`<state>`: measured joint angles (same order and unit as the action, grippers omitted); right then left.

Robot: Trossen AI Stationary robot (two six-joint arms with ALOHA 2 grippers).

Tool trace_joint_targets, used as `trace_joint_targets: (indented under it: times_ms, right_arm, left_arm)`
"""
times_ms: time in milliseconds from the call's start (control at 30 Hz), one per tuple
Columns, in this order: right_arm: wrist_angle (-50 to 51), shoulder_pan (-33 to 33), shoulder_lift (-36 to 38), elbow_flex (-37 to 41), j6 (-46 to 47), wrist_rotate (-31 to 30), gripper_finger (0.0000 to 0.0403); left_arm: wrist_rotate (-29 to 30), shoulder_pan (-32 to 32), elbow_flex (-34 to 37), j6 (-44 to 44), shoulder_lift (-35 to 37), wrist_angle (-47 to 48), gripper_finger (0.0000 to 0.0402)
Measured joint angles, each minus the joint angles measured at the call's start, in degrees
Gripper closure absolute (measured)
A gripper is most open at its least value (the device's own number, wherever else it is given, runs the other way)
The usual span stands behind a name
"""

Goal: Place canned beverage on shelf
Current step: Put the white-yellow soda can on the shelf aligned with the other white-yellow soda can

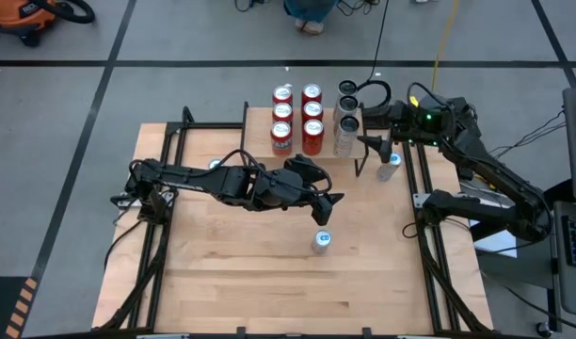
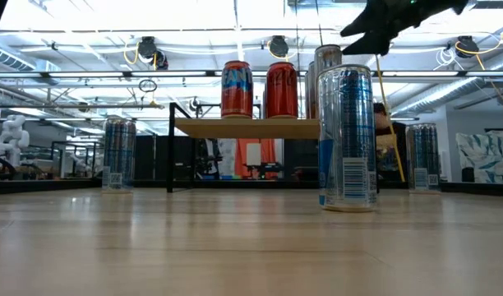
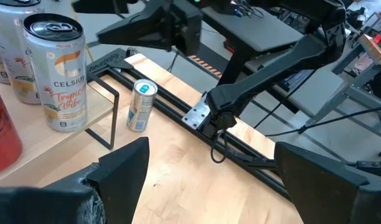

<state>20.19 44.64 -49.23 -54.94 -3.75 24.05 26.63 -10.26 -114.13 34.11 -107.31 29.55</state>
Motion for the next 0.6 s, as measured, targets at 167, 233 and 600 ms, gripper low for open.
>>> trace_joint_targets:
  times_ms: [167, 233, 600]
  right_arm:
    - [6.97, -0.23, 3.03, -0.07, 3.88, 0.17, 0.0079]
    - [10.18, -0.72, 3.41, -0.07, 4.60, 0.19, 0.0093]
    - [14.46, -4.21, 1.30, 1.61, 4.32, 3.23, 0.0254]
  left_arm:
    - [0.23, -0.02, 0.00, 0.03, 0.00, 0.94, 0.0054]
    - [0.39, 0.00, 0.00, 0.09, 0.00, 1.13, 0.0054]
    - [0.84, -0.02, 0.00, 0.13, 0.00, 2.08, 0.0054]
